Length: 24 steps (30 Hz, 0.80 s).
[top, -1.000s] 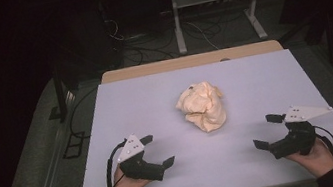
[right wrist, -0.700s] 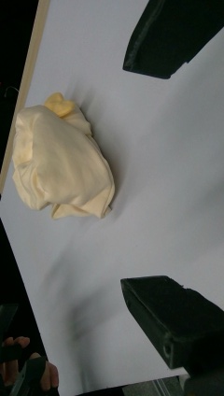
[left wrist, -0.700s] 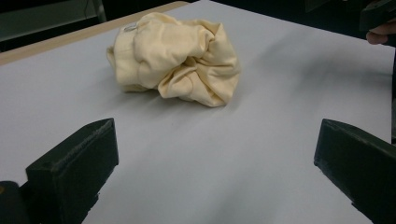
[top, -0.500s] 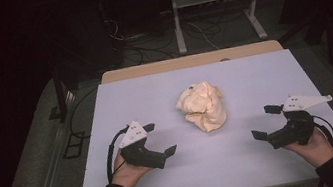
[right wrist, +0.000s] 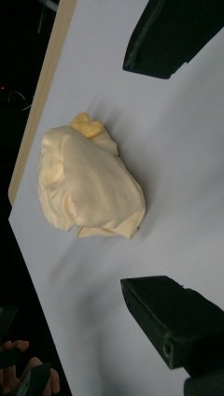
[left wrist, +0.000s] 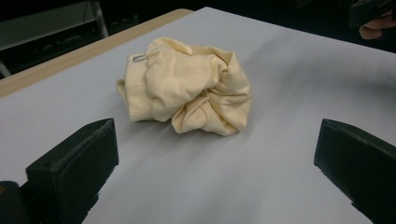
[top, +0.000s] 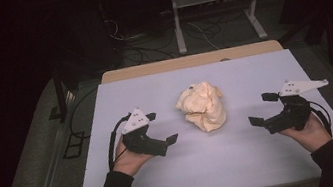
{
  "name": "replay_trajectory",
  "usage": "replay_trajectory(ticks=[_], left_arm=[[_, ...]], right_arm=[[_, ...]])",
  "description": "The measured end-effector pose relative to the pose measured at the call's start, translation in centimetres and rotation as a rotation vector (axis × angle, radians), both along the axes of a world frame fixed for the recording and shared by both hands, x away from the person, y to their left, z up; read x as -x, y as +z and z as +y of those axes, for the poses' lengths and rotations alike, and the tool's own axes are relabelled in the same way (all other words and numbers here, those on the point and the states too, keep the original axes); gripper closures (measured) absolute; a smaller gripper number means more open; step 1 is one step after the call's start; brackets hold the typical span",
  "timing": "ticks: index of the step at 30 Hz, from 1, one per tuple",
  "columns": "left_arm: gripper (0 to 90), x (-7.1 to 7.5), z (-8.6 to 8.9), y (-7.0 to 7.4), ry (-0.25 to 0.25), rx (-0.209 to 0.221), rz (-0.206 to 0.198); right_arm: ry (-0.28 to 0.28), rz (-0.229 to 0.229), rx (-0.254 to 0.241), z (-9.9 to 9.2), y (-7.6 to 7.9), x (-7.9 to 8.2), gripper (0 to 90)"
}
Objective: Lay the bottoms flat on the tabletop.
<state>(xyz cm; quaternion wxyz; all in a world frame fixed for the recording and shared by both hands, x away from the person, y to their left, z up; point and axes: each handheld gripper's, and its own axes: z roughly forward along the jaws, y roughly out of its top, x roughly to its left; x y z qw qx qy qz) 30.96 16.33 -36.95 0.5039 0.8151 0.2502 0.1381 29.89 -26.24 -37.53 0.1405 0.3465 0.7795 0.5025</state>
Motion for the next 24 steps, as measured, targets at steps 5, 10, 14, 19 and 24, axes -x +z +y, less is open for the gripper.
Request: replay_trajectory(ticks=[5, 10, 14, 19, 24], left_arm=[[0.0, -0.9, 0.1, 0.0, 0.015, 0.003, 0.013], [0.0, -1.8, 0.0, 0.0, 0.025, 0.003, 0.028], [0.0, -2.5, 0.1, 0.2, 0.029, 0.016, 0.04], [0.0, -3.1, 0.0, 0.4, 0.029, 0.015, 0.049], [0.0, -3.8, -0.5, 0.6, 0.011, 0.026, 0.07]], right_arm=[[-0.001, 0.002, 0.009, 0.1, 0.4, -0.9, 0.0], [-0.001, 0.003, 0.015, 0.4, 0.8, -1.9, 0.0], [-0.001, -0.005, 0.01, 0.5, 1.5, -2.6, 0.0], [0.0, -0.006, 0.013, 0.6, 2.0, -3.5, 0.0], [0.0, 0.009, 0.016, 0.9, 2.2, -4.5, 0.0]])
